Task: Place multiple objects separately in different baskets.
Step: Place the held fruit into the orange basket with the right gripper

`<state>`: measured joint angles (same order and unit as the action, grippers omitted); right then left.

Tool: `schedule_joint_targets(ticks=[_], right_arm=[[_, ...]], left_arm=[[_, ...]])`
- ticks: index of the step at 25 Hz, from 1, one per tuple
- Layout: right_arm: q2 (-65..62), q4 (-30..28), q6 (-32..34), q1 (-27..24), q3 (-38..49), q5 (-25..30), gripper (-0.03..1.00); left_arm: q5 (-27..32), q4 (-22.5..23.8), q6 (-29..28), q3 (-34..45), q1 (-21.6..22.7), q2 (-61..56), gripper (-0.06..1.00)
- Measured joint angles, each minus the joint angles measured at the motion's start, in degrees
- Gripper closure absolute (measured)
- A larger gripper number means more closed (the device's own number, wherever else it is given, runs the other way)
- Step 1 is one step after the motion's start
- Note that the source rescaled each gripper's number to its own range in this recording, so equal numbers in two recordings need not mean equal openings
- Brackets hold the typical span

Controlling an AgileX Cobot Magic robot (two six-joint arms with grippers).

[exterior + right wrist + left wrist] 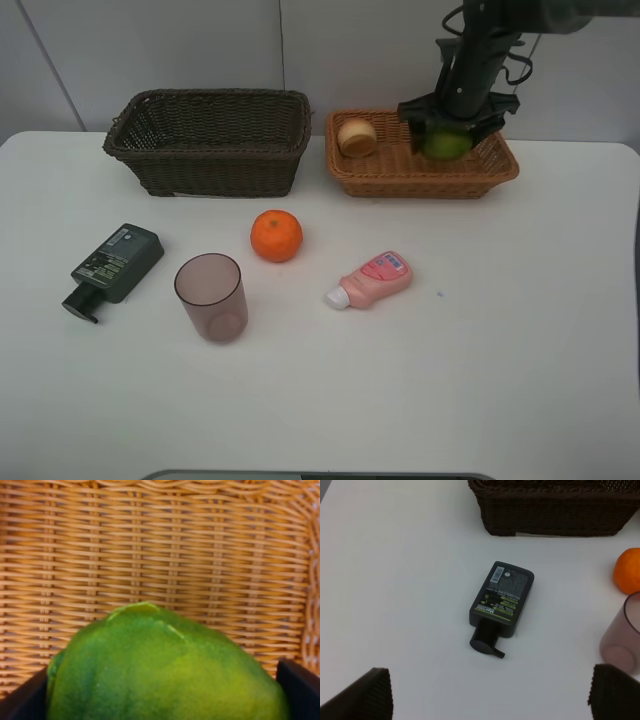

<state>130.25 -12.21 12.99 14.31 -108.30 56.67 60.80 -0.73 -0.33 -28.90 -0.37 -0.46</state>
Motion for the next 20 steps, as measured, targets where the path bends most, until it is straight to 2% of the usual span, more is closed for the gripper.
schedule_joint_targets(ticks=[9,20], right_arm=[[0.8,-0.7,2.3,0.0,-0.1,-3.1,0.2],[0.7,-0.9,2.6,0.0,-0.1,-1.4,0.17]], left_arm=[[0.0,0.0,0.0,0.0,0.0,0.0,-0.06],[0.0,0.0,0.0,0.0,0.0,0.0,-0.06]])
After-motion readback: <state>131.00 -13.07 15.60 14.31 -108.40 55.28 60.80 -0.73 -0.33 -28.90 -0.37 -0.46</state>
